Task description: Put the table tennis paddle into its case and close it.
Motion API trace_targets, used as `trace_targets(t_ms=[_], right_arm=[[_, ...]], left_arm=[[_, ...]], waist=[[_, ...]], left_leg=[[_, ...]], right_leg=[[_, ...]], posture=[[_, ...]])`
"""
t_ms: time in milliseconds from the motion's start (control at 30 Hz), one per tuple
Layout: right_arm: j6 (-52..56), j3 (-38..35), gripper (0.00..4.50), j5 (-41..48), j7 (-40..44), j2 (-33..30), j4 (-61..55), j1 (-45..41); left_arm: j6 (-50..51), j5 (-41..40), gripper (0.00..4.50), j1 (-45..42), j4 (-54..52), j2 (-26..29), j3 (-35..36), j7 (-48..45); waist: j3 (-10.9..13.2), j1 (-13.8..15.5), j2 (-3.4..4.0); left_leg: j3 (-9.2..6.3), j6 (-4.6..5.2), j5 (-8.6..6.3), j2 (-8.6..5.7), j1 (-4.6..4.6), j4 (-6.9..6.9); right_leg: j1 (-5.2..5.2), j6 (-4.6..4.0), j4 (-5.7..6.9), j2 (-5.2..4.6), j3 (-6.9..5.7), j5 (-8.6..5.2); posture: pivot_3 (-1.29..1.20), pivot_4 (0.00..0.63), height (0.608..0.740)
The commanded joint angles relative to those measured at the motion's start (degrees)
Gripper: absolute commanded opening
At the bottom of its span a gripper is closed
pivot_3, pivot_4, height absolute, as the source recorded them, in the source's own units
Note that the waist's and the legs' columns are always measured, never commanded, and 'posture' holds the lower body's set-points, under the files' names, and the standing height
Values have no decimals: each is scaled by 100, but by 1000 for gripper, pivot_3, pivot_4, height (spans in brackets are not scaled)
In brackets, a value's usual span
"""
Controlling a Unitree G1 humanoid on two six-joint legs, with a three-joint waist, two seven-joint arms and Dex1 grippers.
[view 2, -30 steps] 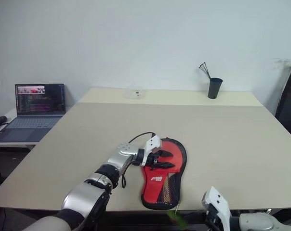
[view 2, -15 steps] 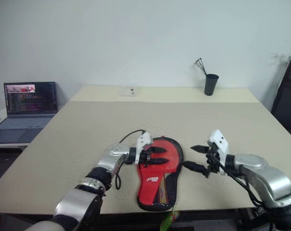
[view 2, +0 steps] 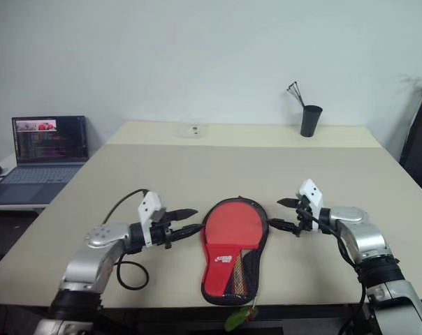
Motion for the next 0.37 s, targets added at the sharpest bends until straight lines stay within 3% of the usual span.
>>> trace_targets(t_ms=[33,367], right_arm=[[-212,-281,4479,-97,298,-267,235,-184],[226,-546,4479,-185,50,-425,-37,-65]], left_arm=[[111,-125,2672,-7,-450,20,19,284],[-363,12,2672,-217,259,-174,-272,539]], waist=[[1,10,-1],[2,-40,2]], left_leg=[[2,0,0,-1,-1,1],[15,0,0,8,12,-3]], right_leg=[[0,2,-2,-2,1,1],[0,-4,6,8,10,5]], posture=[[0,150,740],[0,150,740]])
